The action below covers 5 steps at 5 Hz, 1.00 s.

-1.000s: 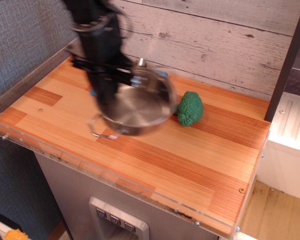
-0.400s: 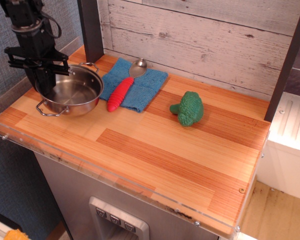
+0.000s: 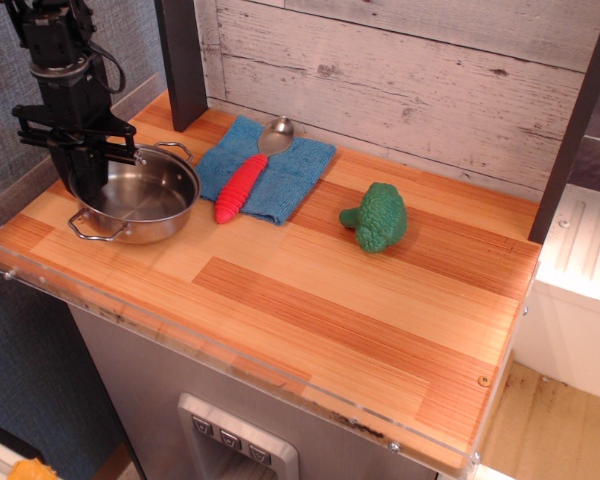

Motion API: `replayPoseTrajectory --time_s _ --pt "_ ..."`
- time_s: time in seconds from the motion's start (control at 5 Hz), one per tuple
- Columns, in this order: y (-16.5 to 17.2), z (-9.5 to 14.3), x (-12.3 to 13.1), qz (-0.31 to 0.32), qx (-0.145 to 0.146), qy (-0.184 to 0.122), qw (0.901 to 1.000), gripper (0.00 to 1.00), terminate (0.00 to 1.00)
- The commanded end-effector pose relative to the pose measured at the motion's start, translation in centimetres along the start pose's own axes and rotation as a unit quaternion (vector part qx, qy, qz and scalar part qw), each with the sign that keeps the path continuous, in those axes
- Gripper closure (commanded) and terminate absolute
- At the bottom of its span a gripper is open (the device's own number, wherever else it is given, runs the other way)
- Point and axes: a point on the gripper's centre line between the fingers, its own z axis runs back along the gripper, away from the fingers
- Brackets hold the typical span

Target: Move the pot to the left edge of the counter.

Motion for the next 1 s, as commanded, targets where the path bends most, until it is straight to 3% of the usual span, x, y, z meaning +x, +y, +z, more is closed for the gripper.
replayPoseTrajectory --time_s 0.0,0.8 --pt "0.9 1.9 -1.1 -0.028 0.032 -0.022 0.9988 1.0 0.0" --pt "2.4 1.8 -1.8 -0.01 0.03 -0.022 0.9992 1.0 0.0"
